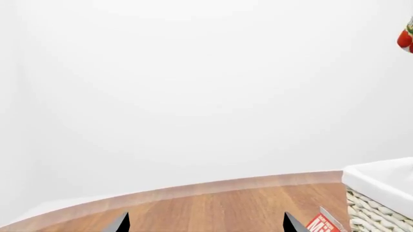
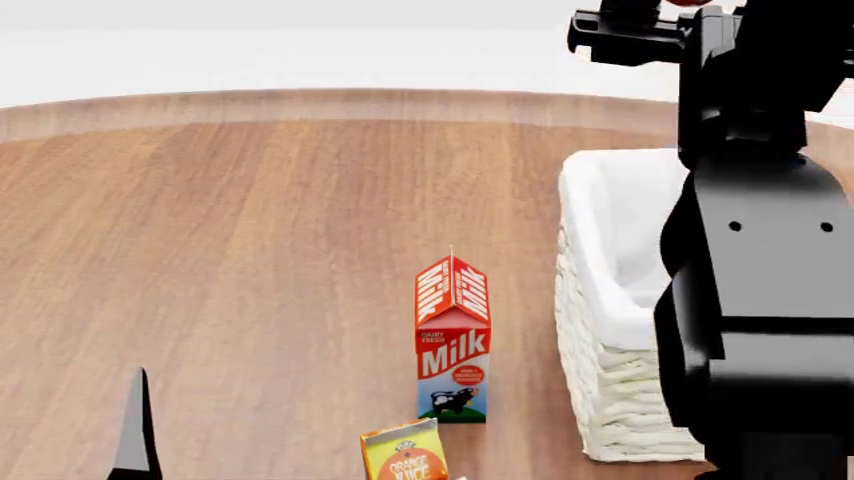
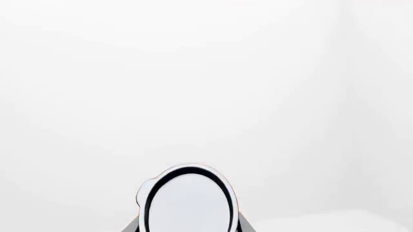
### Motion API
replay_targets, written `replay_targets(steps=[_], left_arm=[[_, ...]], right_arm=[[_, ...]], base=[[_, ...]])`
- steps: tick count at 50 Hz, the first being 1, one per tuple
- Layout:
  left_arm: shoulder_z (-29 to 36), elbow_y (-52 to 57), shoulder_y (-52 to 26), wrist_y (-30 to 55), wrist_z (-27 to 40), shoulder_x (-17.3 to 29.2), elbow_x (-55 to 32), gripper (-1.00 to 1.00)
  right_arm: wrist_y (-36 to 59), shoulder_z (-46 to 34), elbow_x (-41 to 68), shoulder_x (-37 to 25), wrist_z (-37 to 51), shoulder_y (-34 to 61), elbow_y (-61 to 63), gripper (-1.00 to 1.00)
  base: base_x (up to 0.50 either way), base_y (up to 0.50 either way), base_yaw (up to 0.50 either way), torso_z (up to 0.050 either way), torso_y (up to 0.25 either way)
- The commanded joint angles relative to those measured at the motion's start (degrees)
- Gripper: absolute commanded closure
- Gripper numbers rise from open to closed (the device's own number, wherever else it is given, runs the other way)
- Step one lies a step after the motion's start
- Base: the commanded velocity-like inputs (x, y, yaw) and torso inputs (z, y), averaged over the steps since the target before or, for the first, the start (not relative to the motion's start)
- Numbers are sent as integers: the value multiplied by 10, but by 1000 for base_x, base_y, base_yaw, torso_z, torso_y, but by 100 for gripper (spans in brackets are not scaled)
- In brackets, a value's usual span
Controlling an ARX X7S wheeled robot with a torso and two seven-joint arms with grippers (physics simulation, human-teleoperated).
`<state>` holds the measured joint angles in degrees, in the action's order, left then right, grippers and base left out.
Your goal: Pick up the tomato sauce, and put it in the basket.
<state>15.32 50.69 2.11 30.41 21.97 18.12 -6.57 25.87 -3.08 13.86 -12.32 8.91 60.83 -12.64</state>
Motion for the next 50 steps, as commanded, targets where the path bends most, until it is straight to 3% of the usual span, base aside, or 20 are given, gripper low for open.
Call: replay_targets(steps=[1, 7, 9, 11, 12, 26, 40, 50], left_arm=[[2, -3, 0, -2, 3, 1, -3, -100], [1, -3, -1, -3, 4, 2, -5, -100], [1, -3, -1, -3, 5, 3, -5, -100], [2, -4, -1, -4, 5, 3, -4, -100], [3, -4, -1, -4, 6, 3, -5, -100], [3, -5, -4, -3, 10, 7, -5, -100], [5, -4, -5, -2, 13, 9, -8, -100], [9, -8, -5, -7, 15, 11, -7, -100]], right_arm=[[-10, -20, -36, 8, 2, 93, -139, 100], [-54, -23, -49, 13, 7, 147, -264, 100], [-104, -29, -59, 17, 0, 187, -366, 100], [-246, -39, -77, 29, -15, 286, -538, 100], [-248, -38, -79, 29, -16, 287, -623, 100], [-183, -13, -133, 23, -4, 259, -623, 100], [-89, -53, -147, 25, -29, 242, -623, 100], [-77, -47, -136, 24, -22, 210, -623, 100]], base=[[0, 0, 0, 0, 0], [0, 0, 0, 0, 0], [0, 0, 0, 0, 0], [0, 0, 0, 0, 5], [0, 0, 0, 0, 0], [0, 0, 0, 0, 0], [0, 0, 0, 0, 0], [0, 0, 0, 0, 1]])
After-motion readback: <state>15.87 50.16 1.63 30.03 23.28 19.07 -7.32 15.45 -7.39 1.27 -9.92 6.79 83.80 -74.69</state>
